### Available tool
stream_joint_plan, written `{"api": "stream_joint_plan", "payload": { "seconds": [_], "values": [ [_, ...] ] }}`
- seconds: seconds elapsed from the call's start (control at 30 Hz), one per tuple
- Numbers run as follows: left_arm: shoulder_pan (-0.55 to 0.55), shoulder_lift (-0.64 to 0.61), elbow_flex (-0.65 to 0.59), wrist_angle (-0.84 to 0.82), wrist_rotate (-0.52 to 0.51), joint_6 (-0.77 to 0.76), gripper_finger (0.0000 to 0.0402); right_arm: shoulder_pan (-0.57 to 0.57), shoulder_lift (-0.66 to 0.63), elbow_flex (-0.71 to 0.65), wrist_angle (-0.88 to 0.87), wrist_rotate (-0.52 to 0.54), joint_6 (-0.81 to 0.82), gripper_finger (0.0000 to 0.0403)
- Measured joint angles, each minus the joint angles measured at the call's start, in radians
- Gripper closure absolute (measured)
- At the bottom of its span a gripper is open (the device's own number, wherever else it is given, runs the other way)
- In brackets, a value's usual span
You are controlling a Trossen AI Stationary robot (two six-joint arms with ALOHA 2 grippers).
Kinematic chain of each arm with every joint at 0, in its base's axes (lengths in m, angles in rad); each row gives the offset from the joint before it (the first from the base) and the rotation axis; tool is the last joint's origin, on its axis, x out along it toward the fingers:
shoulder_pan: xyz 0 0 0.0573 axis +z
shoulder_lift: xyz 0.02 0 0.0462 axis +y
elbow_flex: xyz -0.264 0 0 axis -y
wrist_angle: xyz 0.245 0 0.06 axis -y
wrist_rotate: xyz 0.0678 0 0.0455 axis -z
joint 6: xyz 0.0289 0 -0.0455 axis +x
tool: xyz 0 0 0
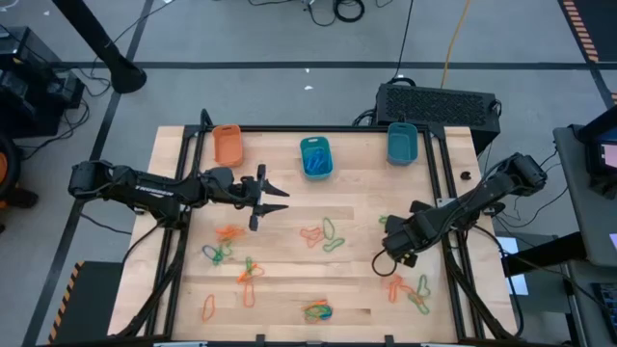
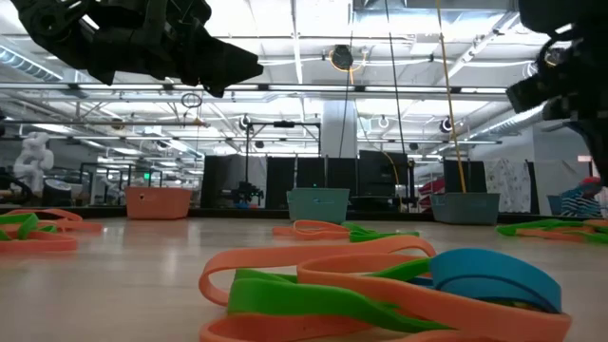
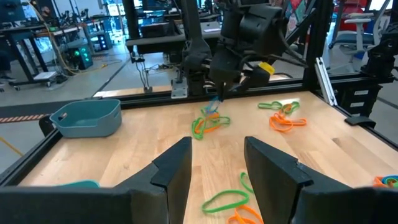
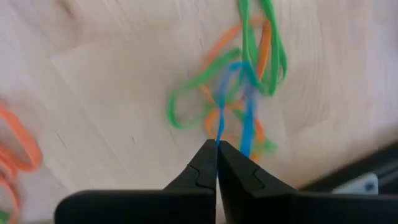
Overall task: Sort rubber bands into baskets
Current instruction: Put the blue rubber band into the light blue bin
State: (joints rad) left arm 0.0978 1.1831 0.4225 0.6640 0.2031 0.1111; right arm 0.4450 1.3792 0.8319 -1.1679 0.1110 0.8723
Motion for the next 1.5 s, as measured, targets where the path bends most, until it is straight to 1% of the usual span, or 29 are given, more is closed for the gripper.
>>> {"api": "stream_joint_plan", "payload": {
  "seconds": [0.13, 0.27, 0.33, 0.43, 0.5, 0.57, 0.67, 0.77, 0.9, 1.07, 1.13, 1.2, 1.37, 1.5],
  "values": [
    [0.000, 0.000, 0.000, -0.001, 0.016, -0.001, 0.0246, 0.000, 0.000, 0.009, 0.037, 0.029, -0.006, 0.0403],
    [-0.005, 0.020, 0.001, -0.001, 0.143, 0.008, 0.0246, 0.000, 0.000, 0.010, 0.162, 0.028, -0.058, 0.0403],
    [-0.017, 0.036, 0.001, 0.006, 0.170, 0.032, 0.0246, 0.000, 0.000, 0.010, 0.260, 0.028, -0.103, 0.0403],
    [-0.041, 0.076, 0.007, 0.031, 0.173, 0.064, 0.0246, -0.001, 0.000, 0.010, 0.433, 0.030, -0.182, 0.0403],
    [-0.061, 0.114, 0.014, 0.062, 0.176, 0.088, 0.0246, -0.001, 0.000, 0.010, 0.561, 0.055, -0.232, 0.0403],
    [-0.082, 0.157, 0.024, 0.093, 0.200, 0.122, 0.0246, -0.003, 0.000, 0.010, 0.685, 0.078, -0.289, 0.0403],
    [-0.113, 0.226, 0.041, 0.134, 0.229, 0.181, 0.0246, -0.013, 0.000, 0.010, 0.862, 0.078, -0.385, 0.0403],
    [-0.136, 0.290, 0.065, 0.201, 0.233, 0.192, 0.0246, -0.028, 0.000, 0.011, 0.999, 0.076, -0.453, 0.0402],
    [-0.155, 0.368, 0.122, 0.251, 0.233, 0.192, 0.0246, -0.047, 0.000, 0.011, 1.123, 0.073, -0.515, 0.0402],
    [-0.168, 0.463, 0.207, 0.249, 0.231, 0.191, 0.0246, -0.060, 0.005, 0.011, 1.216, 0.059, -0.547, 0.0402],
    [-0.167, 0.499, 0.240, 0.248, 0.200, 0.184, 0.0246, -0.062, 0.005, 0.011, 1.236, 0.036, -0.556, 0.0402],
    [-0.168, 0.529, 0.263, 0.247, 0.195, 0.184, 0.0246, -0.062, 0.005, 0.011, 1.253, 0.015, -0.556, 0.0402],
    [-0.172, 0.594, 0.307, 0.243, 0.195, 0.183, 0.0246, -0.062, 0.005, 0.011, 1.270, 0.007, -0.557, 0.0402],
    [-0.172, 0.631, 0.340, 0.246, 0.195, 0.137, 0.0246, -0.062, 0.005, 0.011, 1.271, -0.013, -0.570, 0.0402]
  ]
}}
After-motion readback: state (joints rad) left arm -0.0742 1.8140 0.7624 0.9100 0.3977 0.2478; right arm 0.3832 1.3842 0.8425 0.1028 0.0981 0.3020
